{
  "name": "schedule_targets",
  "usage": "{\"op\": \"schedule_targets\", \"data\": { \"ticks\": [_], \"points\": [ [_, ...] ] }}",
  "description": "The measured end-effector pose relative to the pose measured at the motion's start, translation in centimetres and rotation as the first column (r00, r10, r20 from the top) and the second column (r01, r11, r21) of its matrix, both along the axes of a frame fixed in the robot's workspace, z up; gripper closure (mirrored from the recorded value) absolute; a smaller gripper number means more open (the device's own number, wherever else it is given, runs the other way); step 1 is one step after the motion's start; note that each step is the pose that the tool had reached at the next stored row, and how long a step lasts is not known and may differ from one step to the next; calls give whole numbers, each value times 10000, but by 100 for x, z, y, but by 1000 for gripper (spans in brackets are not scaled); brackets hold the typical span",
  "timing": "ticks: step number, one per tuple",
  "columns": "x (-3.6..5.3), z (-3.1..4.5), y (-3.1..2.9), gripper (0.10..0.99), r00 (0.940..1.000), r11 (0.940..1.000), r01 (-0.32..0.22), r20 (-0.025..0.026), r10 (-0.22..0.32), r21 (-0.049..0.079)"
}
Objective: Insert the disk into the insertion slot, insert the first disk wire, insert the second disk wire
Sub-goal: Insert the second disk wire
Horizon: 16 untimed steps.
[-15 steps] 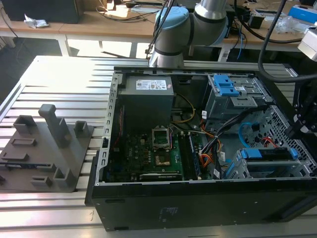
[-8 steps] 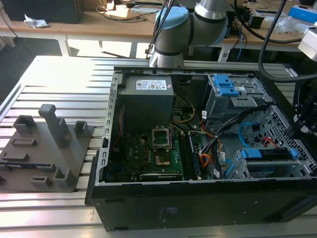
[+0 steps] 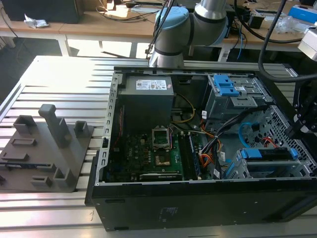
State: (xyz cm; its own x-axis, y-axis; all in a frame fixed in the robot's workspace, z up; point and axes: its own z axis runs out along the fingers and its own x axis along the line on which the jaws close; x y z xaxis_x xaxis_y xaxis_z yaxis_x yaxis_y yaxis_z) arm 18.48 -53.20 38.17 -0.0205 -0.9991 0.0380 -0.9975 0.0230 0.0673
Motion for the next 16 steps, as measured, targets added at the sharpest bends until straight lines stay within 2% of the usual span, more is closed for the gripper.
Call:
{"op": "schedule_targets", "data": {
  "ticks": [1,2,9,11,13,16],
  "points": [
    [-11,1,0,980,10000,10000,1,0,-1,-5],
    [-65,-7,0,980,10000,10000,-1,-1,1,-1],
    [-270,-31,2,980,10000,10000,-78,0,78,-1],
    [-340,-47,36,980,9997,9997,-238,0,238,-1],
    [-350,-50,75,980,9995,9995,-330,0,330,0],
    [-359,-53,169,980,9989,9989,-458,0,458,0]
  ]
}}
